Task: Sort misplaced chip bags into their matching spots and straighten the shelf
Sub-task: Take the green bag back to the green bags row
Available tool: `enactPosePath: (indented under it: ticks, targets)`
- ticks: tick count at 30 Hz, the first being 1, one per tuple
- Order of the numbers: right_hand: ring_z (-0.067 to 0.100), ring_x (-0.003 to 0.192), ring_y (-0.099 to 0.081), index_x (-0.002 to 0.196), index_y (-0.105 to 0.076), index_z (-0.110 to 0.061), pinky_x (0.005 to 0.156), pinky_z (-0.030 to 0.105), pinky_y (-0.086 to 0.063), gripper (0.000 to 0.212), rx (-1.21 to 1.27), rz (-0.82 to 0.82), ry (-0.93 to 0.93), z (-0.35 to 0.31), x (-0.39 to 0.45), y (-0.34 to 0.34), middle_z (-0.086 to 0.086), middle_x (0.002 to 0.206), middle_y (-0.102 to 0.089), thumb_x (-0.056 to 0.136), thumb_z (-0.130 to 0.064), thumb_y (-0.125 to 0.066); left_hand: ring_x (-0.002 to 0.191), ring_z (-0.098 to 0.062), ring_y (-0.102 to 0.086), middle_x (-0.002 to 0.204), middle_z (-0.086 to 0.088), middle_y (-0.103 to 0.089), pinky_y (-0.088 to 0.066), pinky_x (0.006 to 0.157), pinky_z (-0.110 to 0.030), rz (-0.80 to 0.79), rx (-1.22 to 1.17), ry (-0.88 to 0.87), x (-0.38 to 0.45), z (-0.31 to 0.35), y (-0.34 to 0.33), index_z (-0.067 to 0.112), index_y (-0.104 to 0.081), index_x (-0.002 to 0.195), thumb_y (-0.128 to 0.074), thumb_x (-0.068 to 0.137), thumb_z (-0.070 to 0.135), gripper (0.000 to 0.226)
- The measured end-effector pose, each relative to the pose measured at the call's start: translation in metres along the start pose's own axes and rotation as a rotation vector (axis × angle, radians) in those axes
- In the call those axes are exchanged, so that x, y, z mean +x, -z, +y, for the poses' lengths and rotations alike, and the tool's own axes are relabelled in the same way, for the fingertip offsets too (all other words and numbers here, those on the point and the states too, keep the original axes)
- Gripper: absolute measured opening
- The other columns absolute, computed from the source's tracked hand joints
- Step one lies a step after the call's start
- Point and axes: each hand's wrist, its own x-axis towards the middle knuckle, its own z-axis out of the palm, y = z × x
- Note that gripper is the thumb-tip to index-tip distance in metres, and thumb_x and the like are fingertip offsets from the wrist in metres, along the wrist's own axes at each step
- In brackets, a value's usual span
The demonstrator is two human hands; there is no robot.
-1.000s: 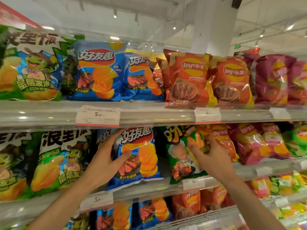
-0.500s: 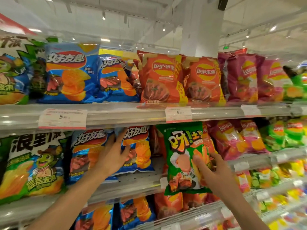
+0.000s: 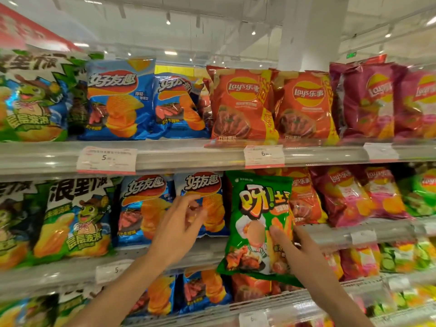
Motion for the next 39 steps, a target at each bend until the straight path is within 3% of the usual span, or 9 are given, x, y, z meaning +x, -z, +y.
enactPosePath:
  ticks: [6,10,14,17,22,26,31,35,39]
  targets:
    - [0.002,0.098,-0.058,0.131,-0.048,-0.039,0.089,0.037,-0.049,0.074,0.05,-0.131,-0.002,-0.006,-0.011,-0.031,-0.019,0.118,-0.06,0.07,-0.081,-0.059,0.116,0.002,-0.055,0.134,0.024,-0.053,-0.049,0.099,-0.029,-0.368,-0.286,0.177,-0.04,0.033,0.011,0.06,-0.022,0.145,-0.052,0.088,0.063,0.064]
    - [0.004,0.101,-0.058,0.133,-0.047,-0.037,0.09,0.038,-0.05,0.082,0.02,-0.182,0.007,-0.021,-0.025,-0.06,-0.016,0.119,-0.061,0.064,-0.081,-0.055,0.119,0.031,-0.035,0.123,0.063,-0.025,-0.036,0.09,0.0,-0.341,-0.312,0.183,-0.053,0.025,0.036,0.061,-0.017,0.141,-0.057,0.094,0.052,0.062]
    - [0.016,0.113,-0.058,0.135,-0.042,-0.04,0.1,0.045,-0.047,0.101,-0.072,-0.224,0.031,-0.042,-0.04,-0.103,-0.009,0.127,-0.059,0.051,-0.096,-0.05,0.111,0.036,-0.034,0.129,0.052,-0.033,-0.034,0.085,0.004,-0.277,-0.334,0.224,-0.074,0.001,0.084,0.055,-0.021,0.144,-0.058,0.094,0.048,0.062]
    - [0.018,0.123,-0.053,0.143,-0.039,-0.037,0.107,0.042,-0.04,0.104,-0.05,-0.255,0.088,-0.066,-0.057,-0.145,-0.006,0.136,-0.056,0.054,-0.088,-0.054,0.114,0.026,-0.04,0.135,0.048,-0.031,-0.039,0.094,-0.011,-0.256,-0.35,0.278,-0.089,-0.026,0.128,0.067,-0.018,0.141,-0.056,0.086,0.065,0.067]
    - [0.012,0.11,-0.056,0.12,-0.054,-0.04,0.104,0.036,-0.04,0.074,0.019,-0.353,0.113,-0.118,-0.097,-0.238,-0.015,0.122,-0.061,0.055,-0.073,-0.064,0.125,0.002,-0.048,0.145,0.037,-0.032,-0.043,0.106,-0.03,-0.157,-0.296,0.346,-0.12,-0.079,0.219,0.07,-0.017,0.14,-0.056,0.085,0.069,0.067]
    - [0.01,0.103,-0.049,0.12,-0.043,-0.039,0.09,0.023,-0.032,0.053,-0.011,-0.466,0.184,-0.155,-0.124,-0.324,-0.02,0.11,-0.051,0.075,-0.059,-0.06,0.113,-0.003,-0.057,0.144,0.026,-0.04,-0.05,0.097,-0.03,-0.057,-0.217,0.417,-0.15,-0.136,0.3,0.07,-0.016,0.14,-0.054,0.081,0.076,0.071]
    - [0.018,0.136,-0.042,0.152,-0.03,-0.026,0.111,0.036,-0.032,0.103,-0.148,-0.564,0.266,-0.184,-0.142,-0.434,-0.005,0.153,-0.04,0.068,-0.082,-0.05,0.133,-0.004,-0.045,0.153,0.028,-0.03,-0.043,0.106,-0.029,0.089,-0.228,0.444,-0.176,-0.196,0.385,0.066,-0.02,0.143,-0.052,0.08,0.078,0.072]
    - [-0.006,0.094,-0.053,0.148,-0.033,-0.026,0.08,0.015,-0.042,0.078,-0.087,-0.586,0.323,-0.215,-0.147,-0.501,-0.024,0.109,-0.052,0.084,-0.062,-0.057,0.136,-0.003,-0.042,0.149,0.027,-0.037,-0.043,0.111,-0.042,0.2,-0.161,0.398,-0.175,-0.241,0.432,0.062,-0.027,0.143,-0.05,0.083,0.078,0.067]
    - [0.008,0.1,-0.063,0.15,-0.02,-0.035,0.087,0.037,-0.055,0.091,-0.12,-0.502,0.383,-0.236,-0.138,-0.552,-0.02,0.113,-0.061,0.077,-0.074,-0.058,0.133,0.002,-0.041,0.144,0.023,-0.041,-0.039,0.109,-0.028,0.274,-0.035,0.378,-0.161,-0.269,0.459,0.048,-0.03,0.148,-0.05,0.095,0.06,0.058]
